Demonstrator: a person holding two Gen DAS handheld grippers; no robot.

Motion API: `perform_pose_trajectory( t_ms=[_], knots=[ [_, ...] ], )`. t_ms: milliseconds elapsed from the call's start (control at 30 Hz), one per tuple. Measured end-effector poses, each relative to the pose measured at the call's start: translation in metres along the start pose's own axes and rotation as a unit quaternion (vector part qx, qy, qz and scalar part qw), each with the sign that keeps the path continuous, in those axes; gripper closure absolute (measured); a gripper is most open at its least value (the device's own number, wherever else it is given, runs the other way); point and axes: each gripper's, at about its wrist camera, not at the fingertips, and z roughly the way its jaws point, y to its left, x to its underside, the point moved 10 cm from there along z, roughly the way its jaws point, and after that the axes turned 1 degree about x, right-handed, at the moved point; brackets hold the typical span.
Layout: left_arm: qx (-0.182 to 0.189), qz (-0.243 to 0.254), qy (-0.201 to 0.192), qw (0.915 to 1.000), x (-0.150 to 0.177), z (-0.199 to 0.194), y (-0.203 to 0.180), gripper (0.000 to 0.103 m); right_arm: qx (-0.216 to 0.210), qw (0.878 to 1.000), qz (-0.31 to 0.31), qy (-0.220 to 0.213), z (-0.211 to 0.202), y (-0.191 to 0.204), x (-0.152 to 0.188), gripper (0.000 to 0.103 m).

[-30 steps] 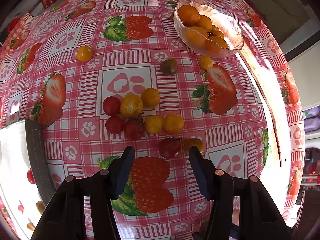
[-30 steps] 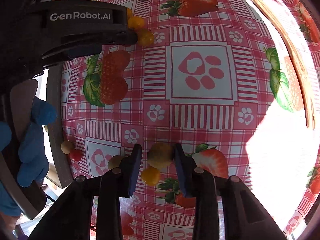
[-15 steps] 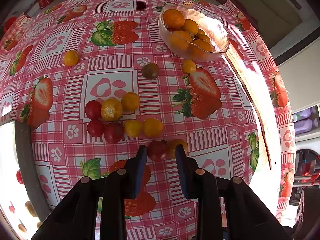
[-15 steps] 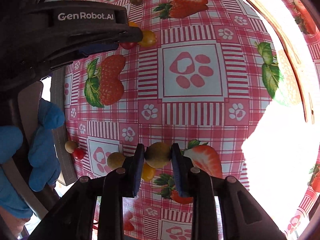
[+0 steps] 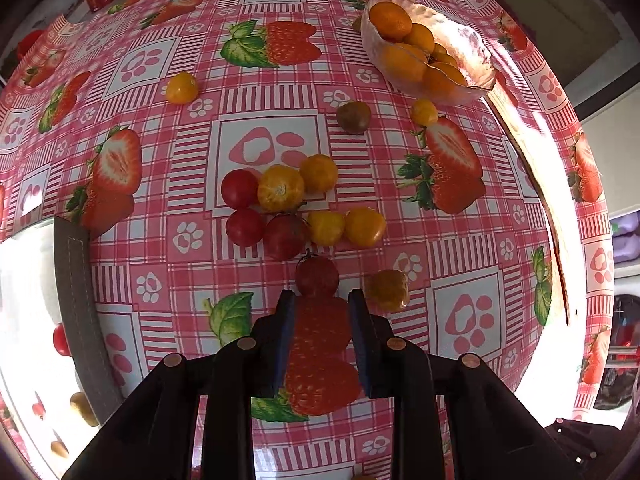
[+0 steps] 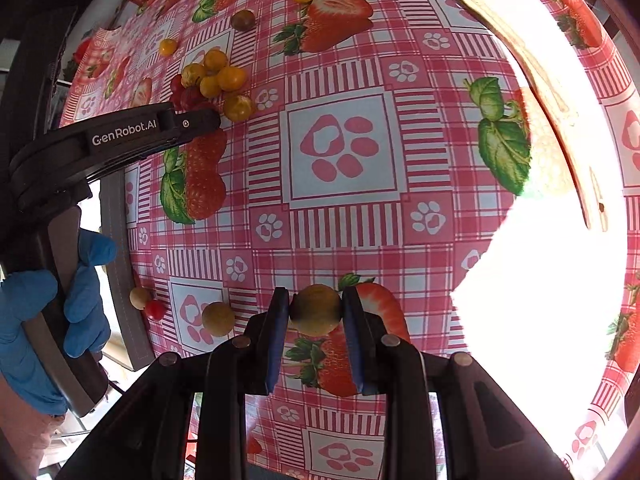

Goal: Organize fruits
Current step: 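Grasp a yellow-green round fruit with the right tool while the left grasps a red tomato, then carry both held fruits over the white tray and open both tools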

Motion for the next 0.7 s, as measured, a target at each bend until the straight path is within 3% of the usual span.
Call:
perform_pose_trajectory(
  t_ms=[300,367,700],
  knots=[
    [-0.025,0.017,-0.020,0.9993,-0.015,0.004,-0.007,0.074,0.003,1.000,0.000,0.001,0.005,0.003,0.001,0.073],
    [-0.020,0.017,-0.024,0.9993,-0.019,0.005,-0.011,0.081,0.004,1.000,0.000,0.001,0.005,0.001,0.001,0.073],
    [0.003,0.011,-0.036,0.9993,-0.002,-0.020,-0.010,0.081,0.009,1.000,0.003,-0.009,-0.004,0.000,0.002,0.073]
  ],
)
